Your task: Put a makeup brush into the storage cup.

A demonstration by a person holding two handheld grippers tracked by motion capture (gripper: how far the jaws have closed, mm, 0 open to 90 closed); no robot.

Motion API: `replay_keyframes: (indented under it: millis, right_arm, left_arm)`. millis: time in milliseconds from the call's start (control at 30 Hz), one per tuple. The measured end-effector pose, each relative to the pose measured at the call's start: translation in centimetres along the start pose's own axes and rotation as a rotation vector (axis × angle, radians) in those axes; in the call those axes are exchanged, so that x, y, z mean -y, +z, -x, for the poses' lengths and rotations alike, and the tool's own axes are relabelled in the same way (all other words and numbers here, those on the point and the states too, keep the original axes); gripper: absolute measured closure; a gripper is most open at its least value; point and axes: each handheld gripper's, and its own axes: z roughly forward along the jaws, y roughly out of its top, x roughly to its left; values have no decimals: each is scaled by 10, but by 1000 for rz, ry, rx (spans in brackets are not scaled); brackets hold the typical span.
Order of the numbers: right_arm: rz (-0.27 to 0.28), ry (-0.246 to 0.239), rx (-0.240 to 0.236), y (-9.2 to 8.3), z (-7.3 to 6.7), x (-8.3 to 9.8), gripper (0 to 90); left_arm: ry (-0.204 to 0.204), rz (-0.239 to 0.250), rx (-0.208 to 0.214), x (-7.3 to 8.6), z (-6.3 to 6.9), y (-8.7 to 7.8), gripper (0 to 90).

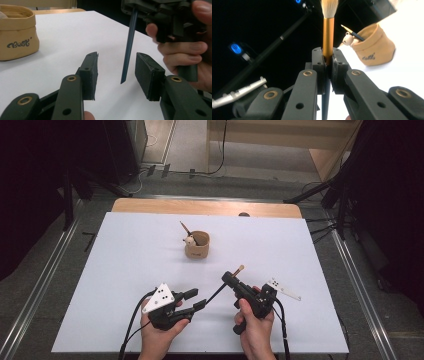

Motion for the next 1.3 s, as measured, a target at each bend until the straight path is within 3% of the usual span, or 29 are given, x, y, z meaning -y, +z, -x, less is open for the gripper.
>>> replay_keyframes:
  millis: [133,267,467,733,1067,1300]
  right_arm:
    - [-15,-165,41,1,-15,-3,851]
    - [-43,-264,68,3,-24,-1,852]
    - [-74,-333,103,6,-32,2,852]
    - [-112,-429,96,11,-45,7,851]
    - [-135,-478,91,15,-54,14,851]
    - [-137,-477,96,16,-53,14,851]
  left_arm:
    - [4,-13,-5,-2,1,-1,539]
    - [19,-29,-6,-5,5,1,540]
    - [39,-59,-13,-7,11,6,558]
    - [53,-74,-13,-13,15,12,596]
    - [80,-78,-28,-21,21,19,714]
    - [91,-89,-14,-24,23,26,804]
